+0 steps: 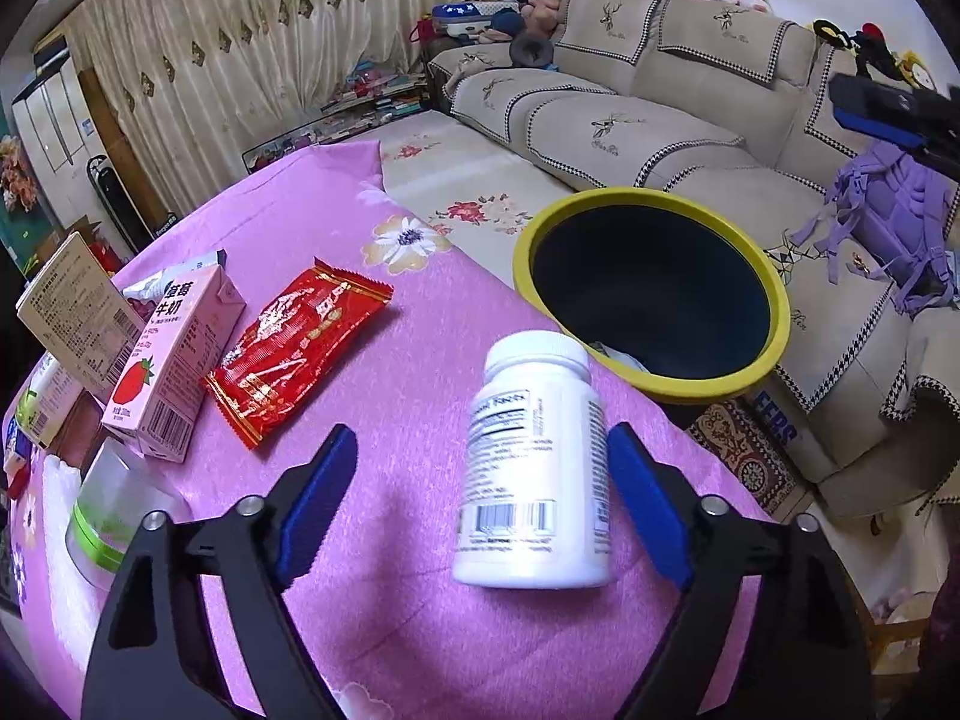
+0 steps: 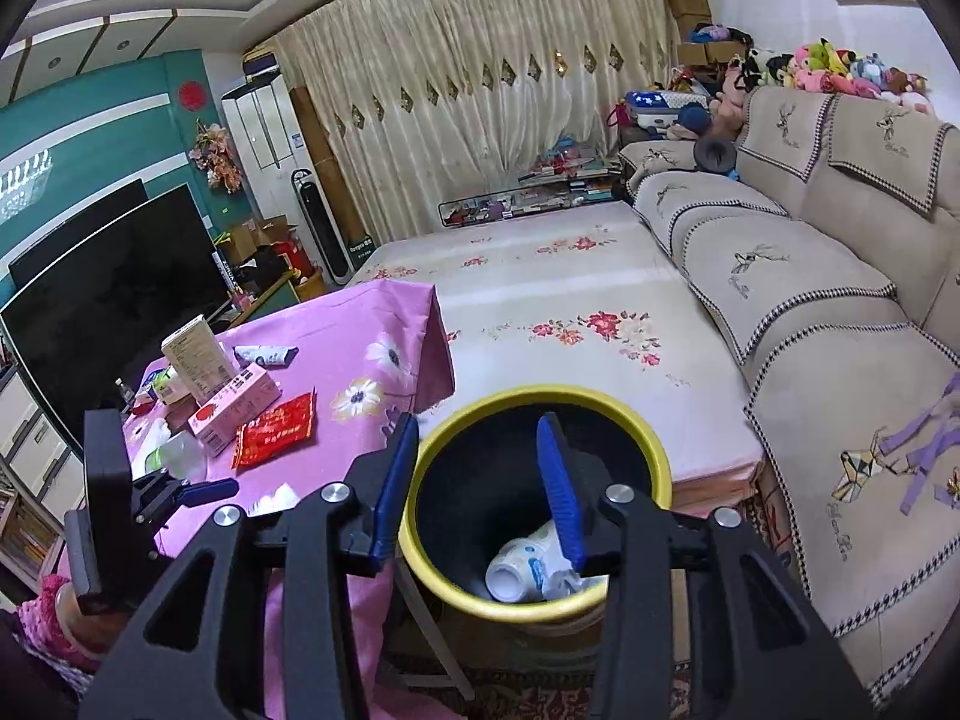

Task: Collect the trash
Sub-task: 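Grasp the white pill bottle with the left gripper and drop it into the bin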

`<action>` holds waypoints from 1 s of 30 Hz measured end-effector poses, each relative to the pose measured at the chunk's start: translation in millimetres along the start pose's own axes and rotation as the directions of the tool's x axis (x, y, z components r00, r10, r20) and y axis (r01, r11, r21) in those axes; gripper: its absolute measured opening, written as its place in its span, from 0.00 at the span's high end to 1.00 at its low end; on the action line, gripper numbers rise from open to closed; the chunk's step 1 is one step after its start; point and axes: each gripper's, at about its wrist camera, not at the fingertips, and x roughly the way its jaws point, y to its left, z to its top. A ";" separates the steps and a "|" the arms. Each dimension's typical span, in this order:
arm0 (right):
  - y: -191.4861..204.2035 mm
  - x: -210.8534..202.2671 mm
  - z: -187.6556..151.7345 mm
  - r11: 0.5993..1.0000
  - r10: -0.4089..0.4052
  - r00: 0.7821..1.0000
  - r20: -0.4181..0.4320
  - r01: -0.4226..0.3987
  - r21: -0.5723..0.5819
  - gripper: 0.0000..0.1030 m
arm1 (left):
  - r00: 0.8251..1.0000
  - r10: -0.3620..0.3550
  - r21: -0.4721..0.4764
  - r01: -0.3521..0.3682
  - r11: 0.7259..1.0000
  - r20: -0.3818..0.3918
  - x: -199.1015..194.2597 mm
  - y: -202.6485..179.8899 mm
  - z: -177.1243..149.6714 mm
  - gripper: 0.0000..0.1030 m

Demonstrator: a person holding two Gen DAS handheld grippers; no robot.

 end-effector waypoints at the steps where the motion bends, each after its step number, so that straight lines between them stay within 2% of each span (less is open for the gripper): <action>1: -1.1 -2.0 -2.9 1.000 -0.003 1.000 0.000 0.003 0.004 0.61 | 1.000 0.002 0.002 -0.002 1.000 -0.001 -0.5 -0.9 -0.4 0.23; 6: -6.4 -7.9 -17.9 1.000 -0.012 1.000 -0.013 0.013 0.027 0.61 | 1.000 -0.001 0.010 0.001 1.000 -0.009 -1.3 -5.2 -3.2 0.30; 9: -7.8 -9.9 -24.4 0.999 -0.012 1.000 -0.018 0.013 0.035 0.61 | 1.000 -0.015 0.011 0.016 1.000 -0.021 -0.3 -7.1 -5.1 0.39; 12: -8.8 -14.4 -26.6 0.999 -0.007 1.000 -0.010 0.008 0.045 0.61 | 0.999 -0.029 0.002 0.029 1.000 -0.032 0.7 -6.1 -7.0 0.54; 22: -17.0 -32.6 -34.9 0.997 -0.020 1.000 0.019 0.018 0.069 0.61 | 0.999 -0.047 -0.007 0.048 0.999 0.022 -22.4 -6.1 0.5 0.54; 30: -31.2 -44.5 -42.5 0.994 -0.049 0.998 0.028 0.046 0.102 0.61 | 0.993 -0.101 0.049 0.098 0.994 0.062 -16.0 -27.5 46.0 0.54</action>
